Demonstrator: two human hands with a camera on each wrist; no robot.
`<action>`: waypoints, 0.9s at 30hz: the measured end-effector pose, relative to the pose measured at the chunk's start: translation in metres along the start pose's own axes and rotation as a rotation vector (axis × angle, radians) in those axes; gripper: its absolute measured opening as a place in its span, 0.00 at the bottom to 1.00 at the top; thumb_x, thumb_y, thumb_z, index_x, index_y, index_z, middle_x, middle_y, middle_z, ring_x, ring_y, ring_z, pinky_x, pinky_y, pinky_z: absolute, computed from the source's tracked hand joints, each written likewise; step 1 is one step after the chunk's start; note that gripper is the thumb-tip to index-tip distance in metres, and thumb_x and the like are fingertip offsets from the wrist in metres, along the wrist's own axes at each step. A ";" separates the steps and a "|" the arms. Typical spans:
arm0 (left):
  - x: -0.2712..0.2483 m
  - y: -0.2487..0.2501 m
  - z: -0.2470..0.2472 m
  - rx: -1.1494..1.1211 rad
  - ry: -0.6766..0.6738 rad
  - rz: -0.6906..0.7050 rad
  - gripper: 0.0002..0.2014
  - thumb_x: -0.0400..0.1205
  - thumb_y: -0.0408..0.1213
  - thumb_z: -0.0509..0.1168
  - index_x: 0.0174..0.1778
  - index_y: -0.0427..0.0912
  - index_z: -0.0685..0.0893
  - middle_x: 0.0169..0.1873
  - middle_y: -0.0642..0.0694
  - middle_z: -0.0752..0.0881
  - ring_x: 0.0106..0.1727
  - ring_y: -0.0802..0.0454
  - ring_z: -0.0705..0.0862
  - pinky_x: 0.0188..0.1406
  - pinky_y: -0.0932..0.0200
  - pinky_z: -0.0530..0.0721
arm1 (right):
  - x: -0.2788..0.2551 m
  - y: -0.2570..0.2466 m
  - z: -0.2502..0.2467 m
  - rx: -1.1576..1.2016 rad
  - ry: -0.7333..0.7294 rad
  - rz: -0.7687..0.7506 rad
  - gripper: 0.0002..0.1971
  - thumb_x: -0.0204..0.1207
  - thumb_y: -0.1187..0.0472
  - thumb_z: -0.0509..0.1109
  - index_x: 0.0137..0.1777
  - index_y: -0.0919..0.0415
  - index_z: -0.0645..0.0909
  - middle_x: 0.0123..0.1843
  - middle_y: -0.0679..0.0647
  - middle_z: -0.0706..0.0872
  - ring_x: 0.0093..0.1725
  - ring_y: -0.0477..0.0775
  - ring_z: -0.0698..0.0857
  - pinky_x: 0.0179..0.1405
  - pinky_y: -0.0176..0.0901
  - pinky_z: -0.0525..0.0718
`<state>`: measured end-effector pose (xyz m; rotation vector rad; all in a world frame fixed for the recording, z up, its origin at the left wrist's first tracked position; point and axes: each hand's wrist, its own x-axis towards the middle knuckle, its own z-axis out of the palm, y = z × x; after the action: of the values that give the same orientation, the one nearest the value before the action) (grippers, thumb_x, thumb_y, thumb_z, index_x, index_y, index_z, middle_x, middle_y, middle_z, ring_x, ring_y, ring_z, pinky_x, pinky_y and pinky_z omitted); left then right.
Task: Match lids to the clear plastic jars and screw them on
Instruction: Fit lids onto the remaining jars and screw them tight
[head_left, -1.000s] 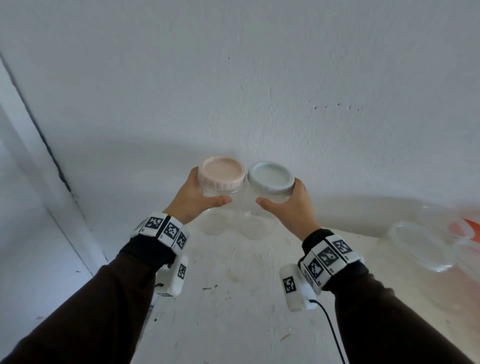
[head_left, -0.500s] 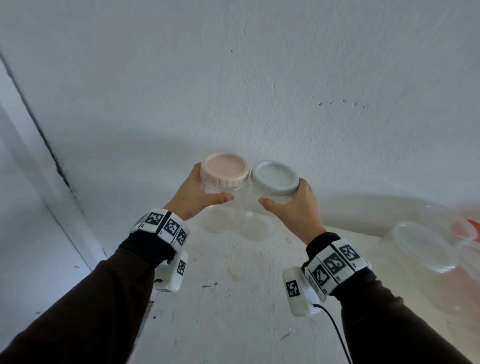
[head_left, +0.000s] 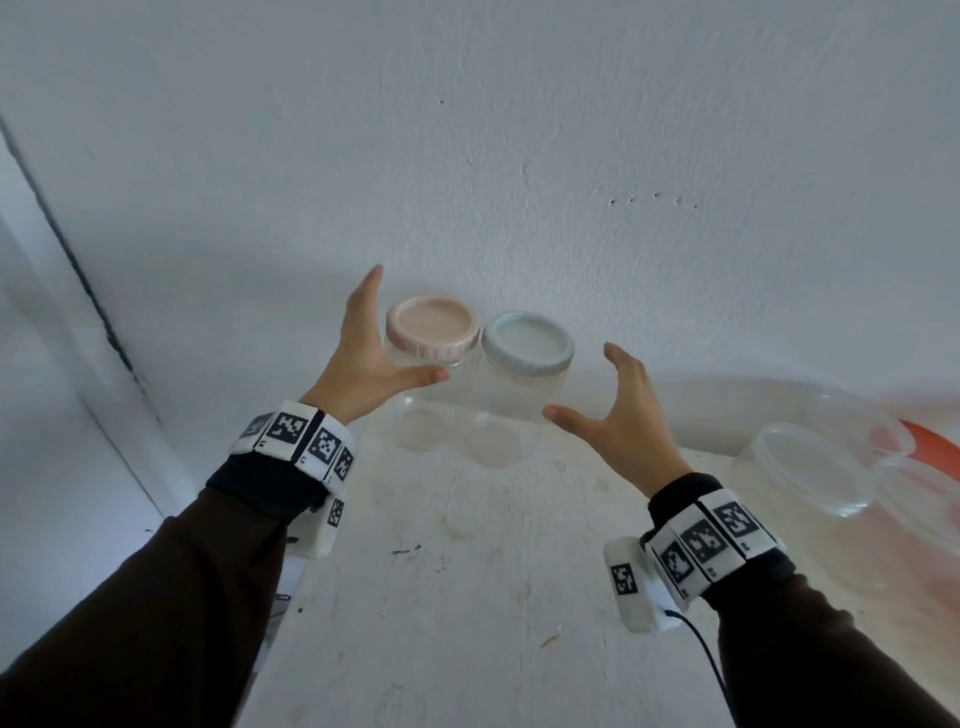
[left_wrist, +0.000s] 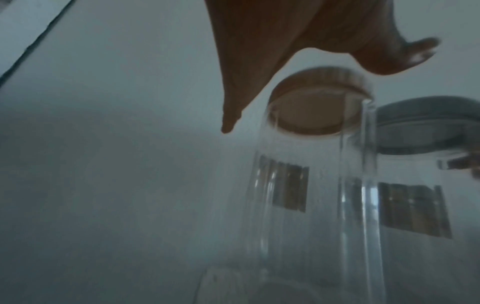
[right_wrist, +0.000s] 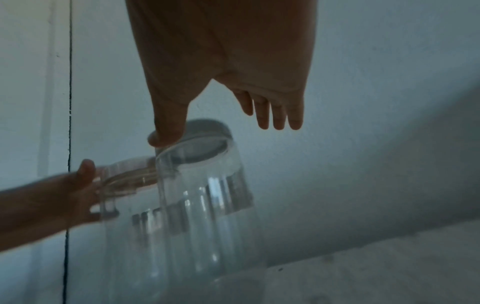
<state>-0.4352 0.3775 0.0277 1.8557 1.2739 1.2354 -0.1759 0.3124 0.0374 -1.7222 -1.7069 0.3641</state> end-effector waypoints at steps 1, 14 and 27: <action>-0.001 0.008 0.000 0.083 0.020 0.109 0.59 0.59 0.58 0.73 0.81 0.44 0.49 0.81 0.48 0.51 0.81 0.54 0.50 0.79 0.49 0.56 | -0.006 0.007 -0.008 -0.057 0.021 -0.032 0.46 0.67 0.46 0.76 0.79 0.61 0.57 0.79 0.54 0.62 0.78 0.53 0.60 0.73 0.44 0.61; 0.006 0.065 0.079 0.855 -0.232 0.492 0.36 0.78 0.57 0.63 0.78 0.43 0.62 0.81 0.47 0.57 0.82 0.48 0.52 0.78 0.39 0.47 | -0.063 0.113 -0.105 -0.707 0.081 0.227 0.36 0.74 0.47 0.70 0.76 0.65 0.63 0.80 0.63 0.60 0.80 0.64 0.54 0.78 0.60 0.51; 0.002 0.060 0.086 0.860 -0.226 0.423 0.31 0.78 0.49 0.67 0.75 0.42 0.69 0.76 0.46 0.69 0.78 0.47 0.64 0.78 0.42 0.50 | -0.059 0.105 -0.087 -0.559 0.037 0.056 0.25 0.78 0.61 0.66 0.74 0.63 0.69 0.77 0.59 0.69 0.77 0.60 0.63 0.68 0.52 0.71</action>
<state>-0.3325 0.3607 0.0425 2.8944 1.4501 0.6368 -0.0468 0.2415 0.0196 -2.1510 -1.8486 -0.1410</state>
